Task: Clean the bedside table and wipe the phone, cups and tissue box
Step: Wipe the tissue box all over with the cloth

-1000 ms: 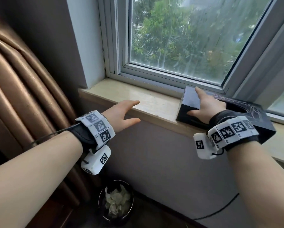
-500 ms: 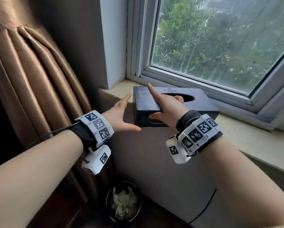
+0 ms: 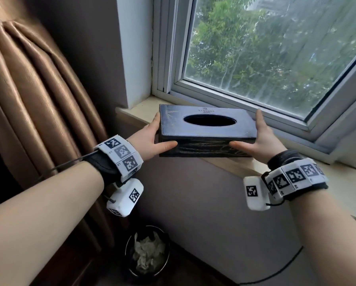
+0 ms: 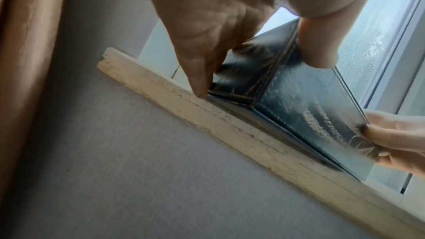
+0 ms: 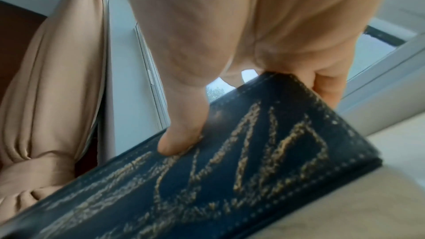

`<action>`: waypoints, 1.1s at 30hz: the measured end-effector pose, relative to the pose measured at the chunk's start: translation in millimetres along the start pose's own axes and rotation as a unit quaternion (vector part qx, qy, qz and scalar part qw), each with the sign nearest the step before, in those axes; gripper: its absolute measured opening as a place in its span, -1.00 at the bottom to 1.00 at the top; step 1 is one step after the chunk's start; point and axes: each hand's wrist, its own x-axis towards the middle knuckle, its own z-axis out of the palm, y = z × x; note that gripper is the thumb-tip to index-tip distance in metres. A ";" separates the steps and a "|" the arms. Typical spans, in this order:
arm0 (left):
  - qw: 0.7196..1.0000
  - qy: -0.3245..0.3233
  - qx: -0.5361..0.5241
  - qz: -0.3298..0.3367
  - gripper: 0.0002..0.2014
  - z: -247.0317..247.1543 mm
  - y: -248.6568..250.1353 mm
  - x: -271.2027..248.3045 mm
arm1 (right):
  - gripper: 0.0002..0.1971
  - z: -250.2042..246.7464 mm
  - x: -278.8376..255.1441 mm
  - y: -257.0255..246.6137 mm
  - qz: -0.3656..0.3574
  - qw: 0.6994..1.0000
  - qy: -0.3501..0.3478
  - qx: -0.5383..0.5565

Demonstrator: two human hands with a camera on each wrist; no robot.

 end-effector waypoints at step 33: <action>0.791 0.502 -0.108 -0.332 -0.13 -73.0 -140.7 -422.1 | 0.16 301.6 -124.7 -255.8 -0.446 0.847 -0.261 0.124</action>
